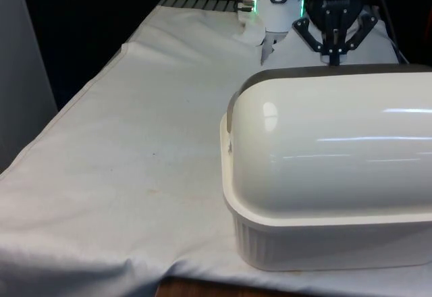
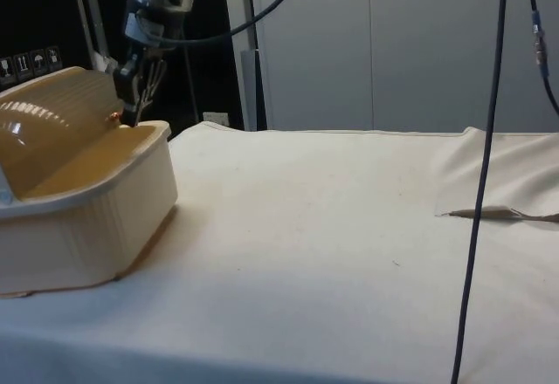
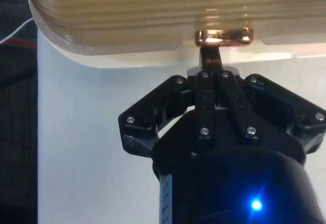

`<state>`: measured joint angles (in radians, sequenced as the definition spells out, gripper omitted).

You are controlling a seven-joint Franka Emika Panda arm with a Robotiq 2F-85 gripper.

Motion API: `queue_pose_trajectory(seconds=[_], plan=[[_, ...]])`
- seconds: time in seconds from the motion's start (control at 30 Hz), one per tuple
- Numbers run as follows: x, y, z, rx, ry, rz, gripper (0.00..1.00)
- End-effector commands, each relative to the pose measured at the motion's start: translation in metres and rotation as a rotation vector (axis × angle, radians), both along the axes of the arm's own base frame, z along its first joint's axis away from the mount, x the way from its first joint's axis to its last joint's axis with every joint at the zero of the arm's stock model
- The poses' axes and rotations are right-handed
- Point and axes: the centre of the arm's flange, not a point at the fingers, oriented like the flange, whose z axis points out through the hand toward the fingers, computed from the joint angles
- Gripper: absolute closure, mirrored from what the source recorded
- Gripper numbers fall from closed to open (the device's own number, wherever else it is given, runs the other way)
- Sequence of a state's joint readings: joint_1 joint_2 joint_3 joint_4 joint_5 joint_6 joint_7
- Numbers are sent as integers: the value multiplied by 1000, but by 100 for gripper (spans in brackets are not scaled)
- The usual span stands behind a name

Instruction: Open the lid, then close it.

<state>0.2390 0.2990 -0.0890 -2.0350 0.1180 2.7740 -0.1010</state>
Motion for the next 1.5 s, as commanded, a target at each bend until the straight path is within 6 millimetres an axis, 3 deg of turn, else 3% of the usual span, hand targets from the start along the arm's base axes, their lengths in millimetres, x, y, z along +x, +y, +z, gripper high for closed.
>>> queue_pose_trajectory(seconds=[0.0,0.4,1.1,1.47], plan=[[1,-1,4,-1,-23,-8,100],[3,1,21,9,-93,-13,100],[11,14,31,31,-175,-10,100],[31,13,35,33,-213,-25,100]])
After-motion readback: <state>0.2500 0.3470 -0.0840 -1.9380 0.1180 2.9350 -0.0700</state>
